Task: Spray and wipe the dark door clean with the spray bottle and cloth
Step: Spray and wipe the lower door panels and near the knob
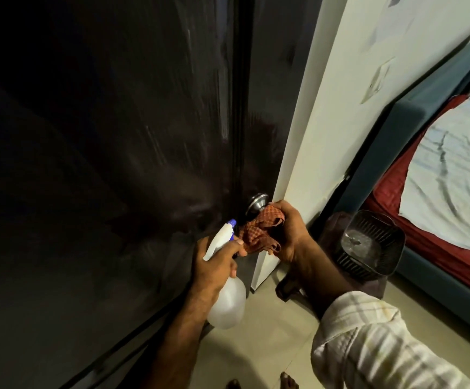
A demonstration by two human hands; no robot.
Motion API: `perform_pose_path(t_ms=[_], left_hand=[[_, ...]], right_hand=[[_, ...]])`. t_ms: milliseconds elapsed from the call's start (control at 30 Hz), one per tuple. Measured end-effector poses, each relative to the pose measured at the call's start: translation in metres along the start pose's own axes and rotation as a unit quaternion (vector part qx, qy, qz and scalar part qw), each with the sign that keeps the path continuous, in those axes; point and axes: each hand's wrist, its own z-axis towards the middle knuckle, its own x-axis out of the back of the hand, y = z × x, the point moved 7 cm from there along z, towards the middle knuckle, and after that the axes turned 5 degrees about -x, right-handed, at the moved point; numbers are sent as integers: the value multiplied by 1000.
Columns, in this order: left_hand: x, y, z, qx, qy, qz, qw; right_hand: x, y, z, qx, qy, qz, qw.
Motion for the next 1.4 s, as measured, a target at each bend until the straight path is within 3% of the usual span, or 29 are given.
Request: perform_pose_path(t_ms=[67,100,167,267,367,533,733,767,800,833,867,967,1000,1100,1167,1200,1300,1400], left_hand=[[-2,-1,1,2,-1,3,1000],[-2,-2,2,3,2,3,1000],[-2,-5,4,7,8,5,1000],[-2,-8,6,15,11,8,1000],[-2,-8,6,14,12,14,1000],[1,-5,7,1,21,23,1000],[4,1,5,-13,25,35,999],[5,2,4,-12,29,33,999],[5,3,3,-14,27,33,999],[6,3,1,-14,23,33,999],[6,5,-1,-17,21,31,999],[10,5,-6,-18,25,26,999],[11,4,-7,-14,25,25,999],[13,5,-9,-12,30,23,999],[15,3,-11,-10,37,20,999],[16,3,-12,-9,37,18,999],[16,2,-13,-4,41,24,999],[16,6,-18,-8,51,31,998]], right_hand=[[3,-20,-1,113,89,-118,983],[2,-30,-6,185,140,-204,951],[-9,-40,-18,318,186,-349,862],[-18,-32,-30,449,149,-500,725],[-18,-23,-31,484,141,-656,562],[-24,-20,-37,547,87,-771,313],[-29,-9,-36,548,18,-826,133],[-31,-11,-36,547,3,-829,117],[-33,-16,-37,547,-4,-828,120],[-34,-22,-36,546,2,-825,148],[-34,-29,-36,546,14,-810,213],[-26,-42,-32,502,88,-672,537],[-20,-41,-27,480,118,-602,627],[-3,-34,-11,336,171,-349,858],[5,-18,1,159,117,-145,969],[2,-7,1,77,57,-61,994],[-6,15,-9,-44,-71,38,996],[7,27,-5,-74,-84,47,993]])
